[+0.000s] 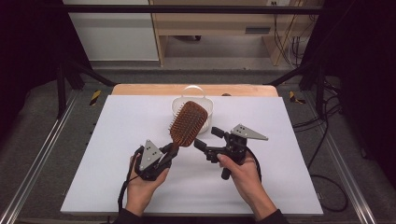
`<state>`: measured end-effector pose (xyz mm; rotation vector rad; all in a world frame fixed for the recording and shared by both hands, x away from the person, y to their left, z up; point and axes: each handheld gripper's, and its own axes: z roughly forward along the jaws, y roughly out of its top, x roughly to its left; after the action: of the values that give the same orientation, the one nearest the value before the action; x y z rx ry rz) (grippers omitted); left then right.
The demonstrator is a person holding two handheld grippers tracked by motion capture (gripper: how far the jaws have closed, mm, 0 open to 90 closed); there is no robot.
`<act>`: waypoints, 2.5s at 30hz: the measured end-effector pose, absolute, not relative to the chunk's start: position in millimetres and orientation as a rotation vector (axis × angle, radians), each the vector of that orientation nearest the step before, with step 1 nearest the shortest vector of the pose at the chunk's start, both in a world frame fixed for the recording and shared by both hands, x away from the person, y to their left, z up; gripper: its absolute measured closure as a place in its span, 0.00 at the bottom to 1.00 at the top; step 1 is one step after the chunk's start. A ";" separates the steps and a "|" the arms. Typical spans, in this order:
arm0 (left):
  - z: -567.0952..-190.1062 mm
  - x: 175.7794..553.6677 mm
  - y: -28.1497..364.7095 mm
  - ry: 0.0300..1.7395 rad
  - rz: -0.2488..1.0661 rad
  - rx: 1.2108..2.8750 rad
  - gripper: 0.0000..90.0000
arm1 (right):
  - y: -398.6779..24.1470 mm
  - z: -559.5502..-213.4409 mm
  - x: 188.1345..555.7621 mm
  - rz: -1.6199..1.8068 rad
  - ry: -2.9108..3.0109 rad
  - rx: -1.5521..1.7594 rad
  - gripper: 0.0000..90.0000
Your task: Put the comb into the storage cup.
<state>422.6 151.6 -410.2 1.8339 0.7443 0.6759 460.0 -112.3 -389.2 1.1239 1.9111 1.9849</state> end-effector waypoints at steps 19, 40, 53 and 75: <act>-412.4 404.9 133.0 0.695 0.697 1.859 0.80 | -111.9 -375.1 455.2 2.052 1.938 1.137 0.09; -418.8 404.3 134.3 0.681 0.703 1.858 0.80 | -106.4 -371.9 468.3 2.067 1.965 1.142 0.22; -425.2 405.6 139.3 0.688 0.692 1.849 0.80 | -102.3 -370.1 476.7 2.077 2.001 1.154 0.29; -430.1 401.6 145.8 0.690 0.687 1.852 0.80 | -98.6 -367.6 472.8 2.045 2.040 1.155 0.43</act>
<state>401.6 145.8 -430.1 1.8522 0.6896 0.6874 472.8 -98.6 -367.6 1.1548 2.0399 2.0449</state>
